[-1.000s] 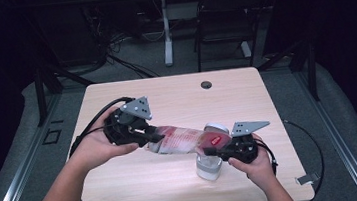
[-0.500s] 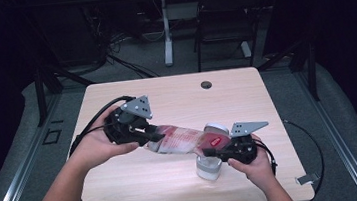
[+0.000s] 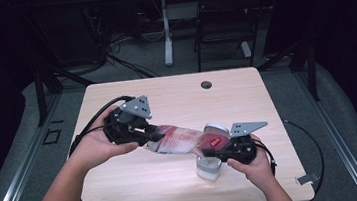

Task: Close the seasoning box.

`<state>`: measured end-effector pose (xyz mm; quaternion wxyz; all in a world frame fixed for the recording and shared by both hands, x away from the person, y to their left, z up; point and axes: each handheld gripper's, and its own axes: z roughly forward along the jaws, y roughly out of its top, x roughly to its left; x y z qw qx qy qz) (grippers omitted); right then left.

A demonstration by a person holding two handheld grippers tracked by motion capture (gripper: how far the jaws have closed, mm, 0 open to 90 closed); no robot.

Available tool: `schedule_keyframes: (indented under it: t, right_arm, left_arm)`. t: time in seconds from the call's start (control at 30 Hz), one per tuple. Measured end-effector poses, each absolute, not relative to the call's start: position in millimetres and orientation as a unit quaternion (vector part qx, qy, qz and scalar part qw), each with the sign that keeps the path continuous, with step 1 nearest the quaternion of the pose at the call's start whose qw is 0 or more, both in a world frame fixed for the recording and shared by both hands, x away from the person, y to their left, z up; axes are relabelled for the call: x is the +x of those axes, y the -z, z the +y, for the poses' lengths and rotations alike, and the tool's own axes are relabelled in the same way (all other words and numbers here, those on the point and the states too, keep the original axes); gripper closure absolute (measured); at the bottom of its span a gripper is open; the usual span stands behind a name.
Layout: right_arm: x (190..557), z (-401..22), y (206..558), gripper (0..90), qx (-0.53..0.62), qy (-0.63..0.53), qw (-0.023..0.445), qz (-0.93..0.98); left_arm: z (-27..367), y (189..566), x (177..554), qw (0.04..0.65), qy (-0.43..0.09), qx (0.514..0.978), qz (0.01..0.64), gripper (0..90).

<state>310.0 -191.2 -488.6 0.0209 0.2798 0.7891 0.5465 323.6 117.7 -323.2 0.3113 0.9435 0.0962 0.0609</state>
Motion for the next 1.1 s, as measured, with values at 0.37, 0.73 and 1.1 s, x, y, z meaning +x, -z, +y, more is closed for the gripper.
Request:
schedule_keyframes:
  t: [0.37, 0.73, 1.1]
  right_arm:
    - [309.4, -193.7, 488.3, 81.8, 0.282, -0.547, 0.022, 0.788]
    - [309.6, -193.5, 488.4, 81.9, 0.282, -0.547, 0.022, 0.788]
    - [309.6, -193.7, 488.4, 81.9, 0.282, -0.547, 0.022, 0.788]
  left_arm:
    - [114.7, 322.7, 323.9, 0.315, -0.059, 0.943, 0.094, 77.1]
    - [115.0, 322.8, 324.2, 0.316, -0.059, 0.942, 0.094, 77.2]
    - [114.8, 322.4, 324.6, 0.316, -0.059, 0.942, 0.093, 77.3]
